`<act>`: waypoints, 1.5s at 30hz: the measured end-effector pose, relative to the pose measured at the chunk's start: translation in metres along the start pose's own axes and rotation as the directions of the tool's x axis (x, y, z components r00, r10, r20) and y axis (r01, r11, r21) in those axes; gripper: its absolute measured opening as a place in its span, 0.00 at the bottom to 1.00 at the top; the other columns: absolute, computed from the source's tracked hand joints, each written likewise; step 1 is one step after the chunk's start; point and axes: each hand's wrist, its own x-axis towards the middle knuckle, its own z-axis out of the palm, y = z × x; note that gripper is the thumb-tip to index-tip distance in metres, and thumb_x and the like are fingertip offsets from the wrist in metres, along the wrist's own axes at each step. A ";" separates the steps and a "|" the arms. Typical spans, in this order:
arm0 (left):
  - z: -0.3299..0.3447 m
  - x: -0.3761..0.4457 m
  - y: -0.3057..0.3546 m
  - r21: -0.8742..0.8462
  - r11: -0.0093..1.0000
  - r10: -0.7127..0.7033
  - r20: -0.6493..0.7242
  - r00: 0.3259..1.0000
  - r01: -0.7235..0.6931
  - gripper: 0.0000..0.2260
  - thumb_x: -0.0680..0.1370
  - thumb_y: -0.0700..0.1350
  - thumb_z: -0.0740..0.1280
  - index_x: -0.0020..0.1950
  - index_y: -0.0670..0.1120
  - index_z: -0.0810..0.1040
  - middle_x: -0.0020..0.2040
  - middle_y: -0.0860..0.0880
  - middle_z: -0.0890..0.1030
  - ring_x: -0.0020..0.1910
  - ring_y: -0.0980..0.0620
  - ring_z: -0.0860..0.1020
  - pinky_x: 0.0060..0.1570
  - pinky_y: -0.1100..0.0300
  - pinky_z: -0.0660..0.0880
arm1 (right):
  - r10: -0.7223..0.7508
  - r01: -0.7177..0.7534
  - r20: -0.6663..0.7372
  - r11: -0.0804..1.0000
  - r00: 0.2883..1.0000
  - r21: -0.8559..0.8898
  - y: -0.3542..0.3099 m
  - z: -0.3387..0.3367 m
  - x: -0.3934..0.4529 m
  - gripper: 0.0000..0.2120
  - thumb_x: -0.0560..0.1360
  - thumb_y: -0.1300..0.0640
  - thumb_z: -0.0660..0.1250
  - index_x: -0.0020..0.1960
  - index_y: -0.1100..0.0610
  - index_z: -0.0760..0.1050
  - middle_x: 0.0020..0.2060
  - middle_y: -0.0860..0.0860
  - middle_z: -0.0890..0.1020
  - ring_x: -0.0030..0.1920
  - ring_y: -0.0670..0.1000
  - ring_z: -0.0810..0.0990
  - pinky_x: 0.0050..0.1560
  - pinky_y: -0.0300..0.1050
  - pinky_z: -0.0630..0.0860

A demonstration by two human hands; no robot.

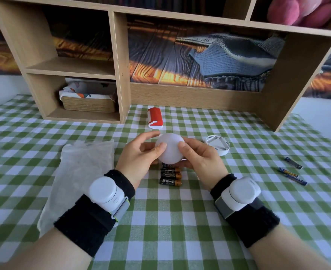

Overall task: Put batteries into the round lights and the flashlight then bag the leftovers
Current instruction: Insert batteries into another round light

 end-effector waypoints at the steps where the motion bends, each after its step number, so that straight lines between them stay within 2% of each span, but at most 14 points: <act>1: 0.000 0.000 -0.001 -0.010 1.000 -0.006 -0.001 1.000 0.005 0.13 0.76 0.44 0.72 0.59 0.53 0.81 0.52 0.42 0.84 0.54 0.44 0.82 0.55 0.50 0.80 | 0.019 -0.020 -0.024 1.000 1.000 -0.008 0.002 0.000 0.000 0.09 0.80 0.55 0.64 0.57 0.53 0.79 0.53 0.54 0.84 0.52 0.53 0.84 0.50 0.48 0.82; 4: -0.002 0.000 0.000 -0.079 0.996 -0.031 -0.001 1.000 0.031 0.12 0.76 0.40 0.71 0.60 0.47 0.81 0.54 0.41 0.83 0.56 0.43 0.82 0.55 0.49 0.80 | 0.055 -0.058 -0.076 0.998 0.996 -0.039 0.005 -0.002 0.003 0.10 0.80 0.52 0.64 0.57 0.54 0.80 0.52 0.55 0.83 0.48 0.53 0.85 0.46 0.49 0.82; 8: -0.003 0.001 0.000 -0.140 0.989 -0.042 0.000 0.999 0.041 0.13 0.76 0.39 0.71 0.61 0.43 0.81 0.55 0.42 0.83 0.55 0.44 0.83 0.51 0.53 0.81 | -0.012 -0.010 -0.098 0.974 0.995 -0.224 0.003 -0.002 0.002 0.15 0.79 0.47 0.64 0.61 0.53 0.79 0.41 0.46 0.84 0.35 0.46 0.81 0.34 0.41 0.78; 12: -0.003 0.002 -0.003 -0.150 0.987 -0.054 0.013 0.998 0.055 0.13 0.76 0.39 0.70 0.60 0.41 0.81 0.56 0.44 0.84 0.55 0.45 0.83 0.54 0.52 0.80 | -0.016 -0.009 -0.090 0.964 0.996 -0.267 0.004 -0.003 0.001 0.13 0.79 0.47 0.64 0.60 0.51 0.79 0.32 0.40 0.82 0.28 0.41 0.76 0.31 0.35 0.72; 15: -0.003 0.003 -0.004 -0.134 0.990 -0.050 0.019 0.999 0.052 0.13 0.76 0.39 0.70 0.60 0.41 0.81 0.56 0.44 0.84 0.56 0.46 0.83 0.54 0.51 0.80 | -0.018 -0.008 -0.091 0.962 0.996 -0.273 0.005 -0.002 0.002 0.14 0.79 0.48 0.64 0.61 0.53 0.79 0.32 0.42 0.82 0.29 0.42 0.77 0.33 0.38 0.74; 19: -0.005 0.005 -0.005 -0.110 0.993 -0.046 0.015 0.999 0.047 0.11 0.76 0.38 0.71 0.58 0.43 0.82 0.56 0.44 0.84 0.56 0.46 0.83 0.56 0.49 0.80 | -0.002 -0.017 -0.090 0.976 0.996 -0.216 0.007 -0.004 0.004 0.14 0.78 0.50 0.66 0.61 0.55 0.79 0.34 0.49 0.82 0.33 0.49 0.79 0.36 0.41 0.79; 23: -0.005 0.005 -0.004 -0.150 0.986 -0.074 0.020 0.997 0.076 0.11 0.76 0.37 0.70 0.58 0.41 0.82 0.56 0.42 0.84 0.56 0.43 0.82 0.56 0.49 0.80 | -0.007 -0.011 -0.094 0.982 0.996 -0.191 0.009 -0.005 0.005 0.14 0.78 0.50 0.67 0.60 0.56 0.80 0.33 0.52 0.82 0.32 0.49 0.78 0.36 0.42 0.78; 26: -0.005 0.005 -0.003 -0.150 0.985 -0.081 0.032 0.996 0.085 0.09 0.78 0.35 0.67 0.57 0.42 0.82 0.54 0.43 0.85 0.56 0.44 0.82 0.53 0.51 0.81 | -0.030 0.010 -0.083 0.973 0.996 -0.232 0.008 -0.006 0.004 0.09 0.80 0.51 0.64 0.57 0.51 0.79 0.29 0.50 0.80 0.29 0.47 0.76 0.36 0.41 0.76; 28: -0.005 0.005 -0.003 -0.146 0.986 -0.075 0.035 0.997 0.080 0.10 0.79 0.34 0.66 0.56 0.43 0.83 0.54 0.44 0.85 0.56 0.45 0.83 0.51 0.53 0.81 | -0.034 0.012 -0.087 0.972 0.996 -0.236 0.007 -0.006 0.003 0.09 0.81 0.51 0.63 0.58 0.49 0.78 0.30 0.51 0.80 0.29 0.47 0.76 0.37 0.42 0.76; 31: -0.005 0.005 -0.004 -0.142 0.987 -0.072 0.036 0.997 0.076 0.09 0.79 0.34 0.66 0.54 0.44 0.83 0.53 0.45 0.86 0.55 0.46 0.83 0.50 0.54 0.81 | -0.022 0.000 -0.096 0.975 0.995 -0.221 0.009 -0.008 0.004 0.11 0.81 0.51 0.62 0.61 0.51 0.78 0.35 0.57 0.81 0.31 0.49 0.76 0.40 0.46 0.77; 35: -0.005 0.006 -0.004 -0.138 0.988 -0.070 0.032 0.997 0.073 0.09 0.78 0.35 0.67 0.53 0.46 0.83 0.52 0.46 0.86 0.55 0.46 0.83 0.51 0.53 0.81 | -0.008 -0.014 -0.094 0.975 0.996 -0.221 0.010 -0.007 0.005 0.13 0.81 0.50 0.63 0.62 0.52 0.78 0.32 0.51 0.80 0.30 0.49 0.77 0.41 0.48 0.78; 39: -0.003 0.005 -0.004 -0.180 0.981 -0.069 0.026 0.997 0.072 0.09 0.76 0.37 0.69 0.56 0.42 0.82 0.55 0.42 0.84 0.55 0.44 0.83 0.55 0.50 0.80 | -0.018 0.000 -0.096 0.984 0.995 -0.180 0.008 -0.006 0.006 0.07 0.79 0.50 0.66 0.54 0.49 0.81 0.34 0.53 0.82 0.32 0.52 0.78 0.38 0.47 0.78; 42: -0.003 0.005 -0.005 -0.194 0.978 -0.070 0.018 0.997 0.072 0.11 0.75 0.38 0.70 0.57 0.41 0.82 0.55 0.41 0.84 0.55 0.43 0.83 0.54 0.48 0.80 | -0.041 0.023 -0.095 0.982 0.995 -0.189 0.007 -0.006 0.005 0.08 0.79 0.50 0.66 0.57 0.46 0.79 0.35 0.55 0.82 0.32 0.53 0.78 0.38 0.46 0.79; 45: -0.003 0.005 -0.003 -0.227 0.971 -0.078 0.012 0.997 0.079 0.10 0.75 0.38 0.70 0.57 0.40 0.82 0.54 0.41 0.84 0.54 0.43 0.83 0.53 0.49 0.80 | -0.071 0.053 -0.075 0.974 0.995 -0.218 0.005 -0.006 0.002 0.15 0.77 0.47 0.67 0.64 0.42 0.75 0.35 0.49 0.81 0.32 0.48 0.77 0.39 0.43 0.78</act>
